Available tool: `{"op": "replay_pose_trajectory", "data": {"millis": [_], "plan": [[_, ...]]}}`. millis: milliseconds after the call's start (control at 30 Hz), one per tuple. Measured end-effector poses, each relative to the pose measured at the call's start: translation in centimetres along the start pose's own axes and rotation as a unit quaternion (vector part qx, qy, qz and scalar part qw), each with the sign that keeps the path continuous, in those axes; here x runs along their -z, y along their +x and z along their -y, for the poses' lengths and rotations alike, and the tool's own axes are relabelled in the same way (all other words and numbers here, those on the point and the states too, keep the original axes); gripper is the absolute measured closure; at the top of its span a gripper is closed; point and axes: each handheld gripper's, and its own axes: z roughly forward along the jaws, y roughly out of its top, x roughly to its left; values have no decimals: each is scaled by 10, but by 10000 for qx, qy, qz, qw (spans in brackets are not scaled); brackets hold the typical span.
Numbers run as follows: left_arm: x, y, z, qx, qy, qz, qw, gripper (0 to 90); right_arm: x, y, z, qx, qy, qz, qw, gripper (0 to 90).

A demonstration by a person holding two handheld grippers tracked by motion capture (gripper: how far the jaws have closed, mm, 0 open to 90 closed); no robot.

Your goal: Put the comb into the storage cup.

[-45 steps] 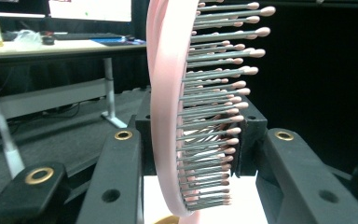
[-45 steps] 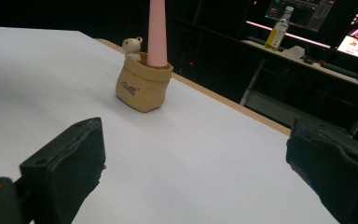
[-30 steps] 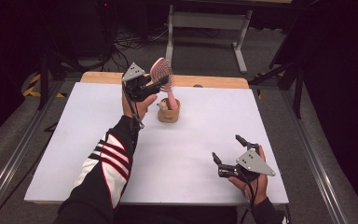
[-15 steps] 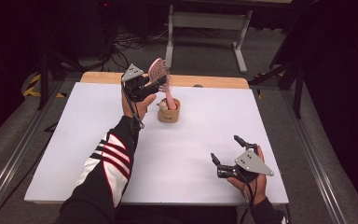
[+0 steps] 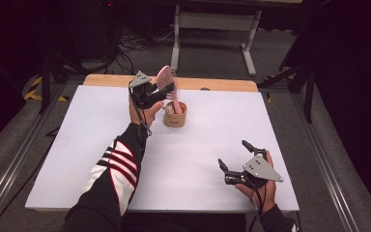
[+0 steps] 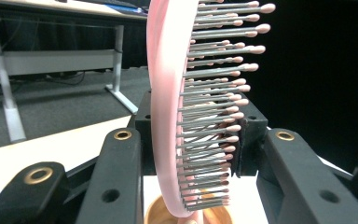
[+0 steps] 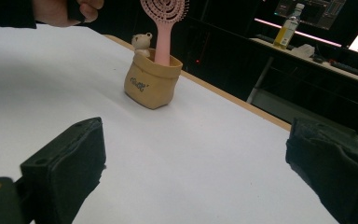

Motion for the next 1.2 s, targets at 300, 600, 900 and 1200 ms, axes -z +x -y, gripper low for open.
{"op": "replay_pose_trajectory", "data": {"millis": [300,600,900,1200], "plan": [[-4,2,10,58,88,31,9999,636,-1,1,0,3,-6,-32,10000,53],[-3,3,15,141,-9,92,9999,629,-2,2,0,24,13,-47,10000,53],[3,7,9,22,14,-34,10000,601,-4,5,0,50,20,-71,10000,53],[10,13,3,-252,204,-363,9988,575,-4,6,0,82,33,-95,9999,53]]}}
